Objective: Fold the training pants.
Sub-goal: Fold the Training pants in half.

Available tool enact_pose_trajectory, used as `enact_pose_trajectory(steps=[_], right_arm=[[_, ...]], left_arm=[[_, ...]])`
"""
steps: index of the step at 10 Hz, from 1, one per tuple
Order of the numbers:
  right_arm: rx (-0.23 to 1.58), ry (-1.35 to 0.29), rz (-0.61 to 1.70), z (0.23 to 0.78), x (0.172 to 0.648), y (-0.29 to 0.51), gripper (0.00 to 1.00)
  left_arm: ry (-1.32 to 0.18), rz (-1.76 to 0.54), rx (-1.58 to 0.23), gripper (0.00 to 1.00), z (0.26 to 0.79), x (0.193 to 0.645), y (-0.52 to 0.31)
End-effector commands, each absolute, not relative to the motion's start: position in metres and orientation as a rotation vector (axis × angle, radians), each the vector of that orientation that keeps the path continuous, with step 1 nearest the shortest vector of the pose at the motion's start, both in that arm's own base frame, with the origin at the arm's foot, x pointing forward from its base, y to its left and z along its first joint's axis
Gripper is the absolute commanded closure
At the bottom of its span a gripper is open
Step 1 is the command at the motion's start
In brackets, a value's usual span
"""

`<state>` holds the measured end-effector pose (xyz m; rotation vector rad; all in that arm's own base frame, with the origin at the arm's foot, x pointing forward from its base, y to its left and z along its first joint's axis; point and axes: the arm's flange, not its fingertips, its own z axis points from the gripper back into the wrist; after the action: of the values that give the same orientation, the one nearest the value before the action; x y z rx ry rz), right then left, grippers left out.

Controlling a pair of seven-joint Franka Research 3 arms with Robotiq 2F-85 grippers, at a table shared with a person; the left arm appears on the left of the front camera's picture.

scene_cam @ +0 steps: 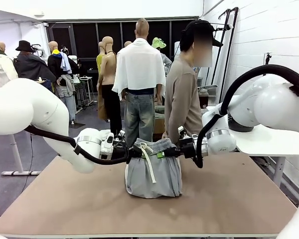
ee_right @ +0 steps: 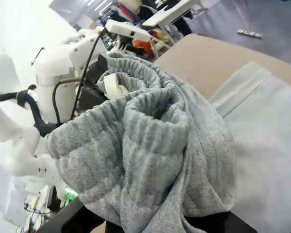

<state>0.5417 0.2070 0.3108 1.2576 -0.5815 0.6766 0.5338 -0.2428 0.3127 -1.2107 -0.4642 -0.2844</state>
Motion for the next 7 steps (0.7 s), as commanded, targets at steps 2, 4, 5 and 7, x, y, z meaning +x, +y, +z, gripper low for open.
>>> enact_pose_trajectory(steps=[2,4,5,7], right_arm=[[1.198,-0.603,0.611,0.319,0.567,0.190,1.00],[1.242,-0.587,0.660,0.310,0.551,0.208,1.00],[1.242,-0.587,0.660,0.310,0.551,0.208,1.00],[1.242,-0.587,0.660,0.310,0.551,0.208,1.00]], left_arm=[[-0.575,-0.238,-1.119,1.00,0.293,0.566,-0.210],[-0.489,-0.292,-1.208,1.00,0.311,0.544,-0.242],[-0.489,-0.292,-1.208,1.00,0.311,0.544,-0.242],[-0.489,-0.292,-1.208,1.00,0.311,0.544,-0.242]])
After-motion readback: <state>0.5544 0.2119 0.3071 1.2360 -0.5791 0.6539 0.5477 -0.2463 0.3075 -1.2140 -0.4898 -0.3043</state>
